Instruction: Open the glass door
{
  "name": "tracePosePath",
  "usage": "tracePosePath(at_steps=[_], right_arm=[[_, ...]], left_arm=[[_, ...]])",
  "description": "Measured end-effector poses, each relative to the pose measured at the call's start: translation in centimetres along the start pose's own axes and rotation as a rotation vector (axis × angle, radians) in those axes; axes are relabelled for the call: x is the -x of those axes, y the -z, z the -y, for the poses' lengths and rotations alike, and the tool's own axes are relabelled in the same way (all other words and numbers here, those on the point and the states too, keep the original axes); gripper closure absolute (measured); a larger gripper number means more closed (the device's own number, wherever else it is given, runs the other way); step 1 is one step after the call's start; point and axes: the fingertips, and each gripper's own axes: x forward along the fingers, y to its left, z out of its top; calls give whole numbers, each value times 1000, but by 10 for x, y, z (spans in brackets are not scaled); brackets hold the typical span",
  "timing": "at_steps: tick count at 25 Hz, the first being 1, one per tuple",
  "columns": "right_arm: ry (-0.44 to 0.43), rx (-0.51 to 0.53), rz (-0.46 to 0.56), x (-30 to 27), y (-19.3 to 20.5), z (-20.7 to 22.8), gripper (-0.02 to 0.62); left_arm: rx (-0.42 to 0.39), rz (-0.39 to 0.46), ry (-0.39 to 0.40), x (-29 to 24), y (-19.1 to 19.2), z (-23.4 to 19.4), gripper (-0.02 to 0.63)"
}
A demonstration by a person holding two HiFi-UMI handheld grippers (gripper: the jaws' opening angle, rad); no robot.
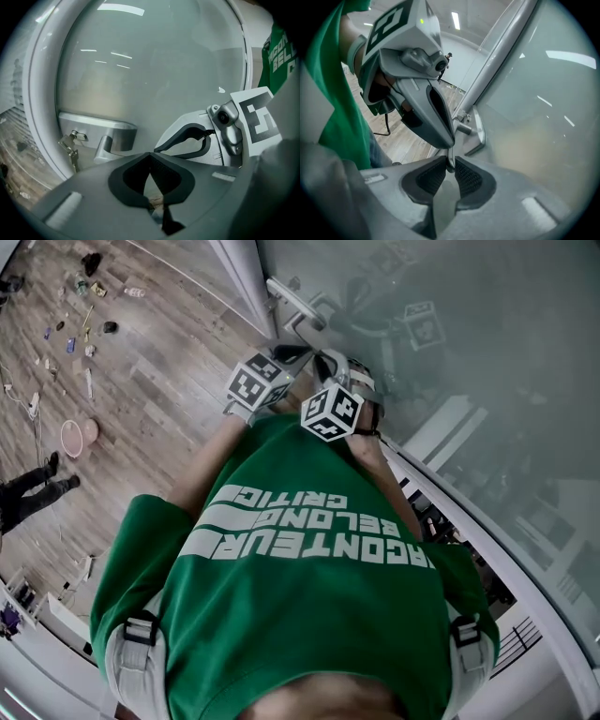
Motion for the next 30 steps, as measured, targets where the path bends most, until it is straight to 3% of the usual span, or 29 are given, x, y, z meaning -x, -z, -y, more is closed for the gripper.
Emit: tracePosePath(at_steps=[6, 12, 21, 30], right_arm=[[-15, -10, -27, -8, 6, -4, 546], [-26, -36, -59, -31, 14, -17, 549], [-17, -83, -63, -64, 10, -21, 549], [-26, -67, -39, -54, 9, -21, 546]], left_arm=[[32, 16, 18, -5, 5, -2, 592], [56, -37, -18, -15, 21, -8, 592], [98, -46, -45, -21, 18, -26, 592], [106, -38, -36, -21, 17, -17, 592]])
